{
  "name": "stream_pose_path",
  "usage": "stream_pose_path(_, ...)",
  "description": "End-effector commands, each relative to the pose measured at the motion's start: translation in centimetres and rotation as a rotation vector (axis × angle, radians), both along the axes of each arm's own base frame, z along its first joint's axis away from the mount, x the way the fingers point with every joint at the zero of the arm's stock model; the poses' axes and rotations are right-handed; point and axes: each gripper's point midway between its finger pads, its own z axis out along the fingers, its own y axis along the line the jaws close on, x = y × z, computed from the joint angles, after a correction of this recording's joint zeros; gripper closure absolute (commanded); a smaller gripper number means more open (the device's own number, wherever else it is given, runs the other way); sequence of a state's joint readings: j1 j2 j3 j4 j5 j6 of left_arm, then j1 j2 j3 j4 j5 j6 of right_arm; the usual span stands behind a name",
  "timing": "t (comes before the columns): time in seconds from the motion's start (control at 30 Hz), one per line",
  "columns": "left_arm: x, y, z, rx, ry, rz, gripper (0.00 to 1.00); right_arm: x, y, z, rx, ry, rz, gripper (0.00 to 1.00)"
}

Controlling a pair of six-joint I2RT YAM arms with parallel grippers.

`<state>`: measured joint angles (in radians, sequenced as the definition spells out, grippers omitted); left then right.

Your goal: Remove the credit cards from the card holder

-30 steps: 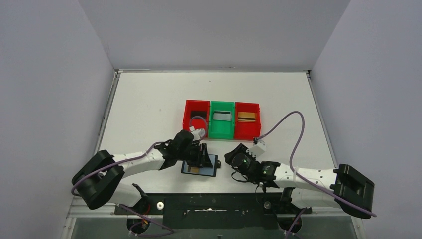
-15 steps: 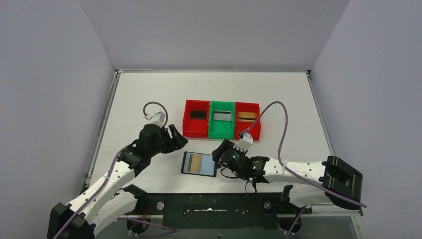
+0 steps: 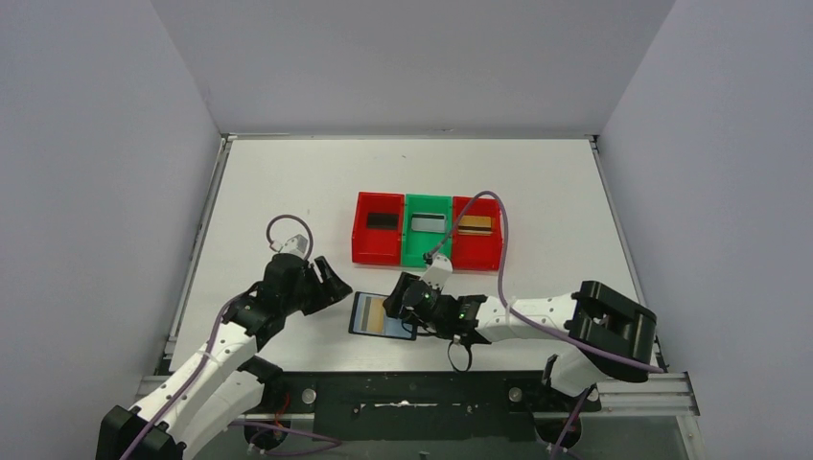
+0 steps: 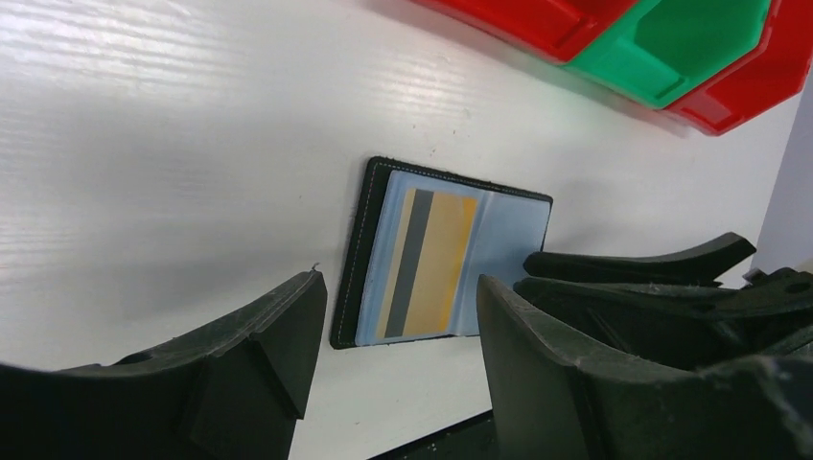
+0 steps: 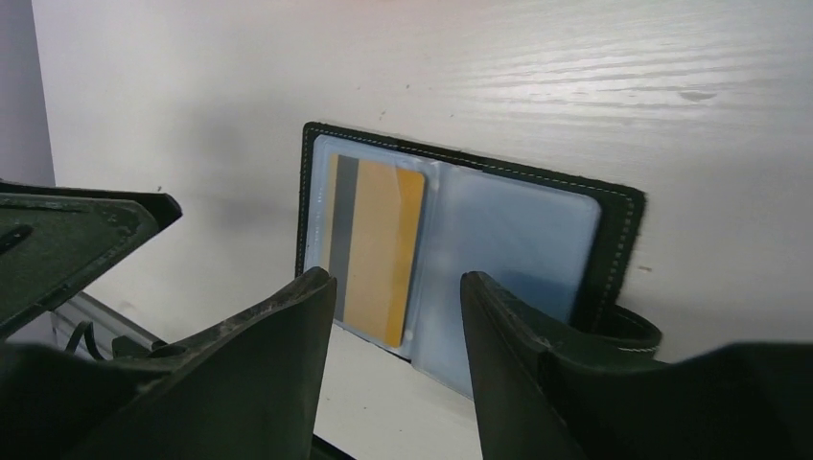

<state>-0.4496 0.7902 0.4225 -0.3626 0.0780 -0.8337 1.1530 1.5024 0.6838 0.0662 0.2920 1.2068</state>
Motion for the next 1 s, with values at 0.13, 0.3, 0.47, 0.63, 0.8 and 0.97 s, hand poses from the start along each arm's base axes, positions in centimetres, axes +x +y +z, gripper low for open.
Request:
stream_pose_path(0.13, -0.3, -2.3, 0.5, -0.102, 0.025, -0.08, 0.45, 0.1, 5.7, 1.6, 0.114, 0.009, 0.128, 0.57)
stream_pose_path(0.3, -0.6, -2.5, 0.1, -0.106, 0.041, -0.103, 0.46, 0.5, 4.1, -1.2, 0.051, 0.108, 0.07, 0.62)
stream_pose_path(0.47, -0.5, -3.0, 0.3, -0.124, 0.04, -0.121, 0.46, 0.0, 2.8, -3.6, 0.036, 0.172, 0.042, 0.68)
stream_pose_path(0.63, -0.5, -3.4, 0.3, -0.133, 0.042, -0.144, 0.46, 0.2, 1.7, -4.4, -0.036, 0.181, 0.009, 0.72)
stream_pose_path(0.8, -1.0, -4.3, -0.2, -0.159, 0.072, -0.202, 0.49, 0.5, 1.4, -4.4, -0.055, 0.165, 0.01, 0.79)
stream_pose_path(0.97, -1.5, -5.3, -1.2, -0.164, 0.118, -0.256, 0.53, 0.4, 1.5, -4.5, -0.05, 0.168, 0.012, 0.83)
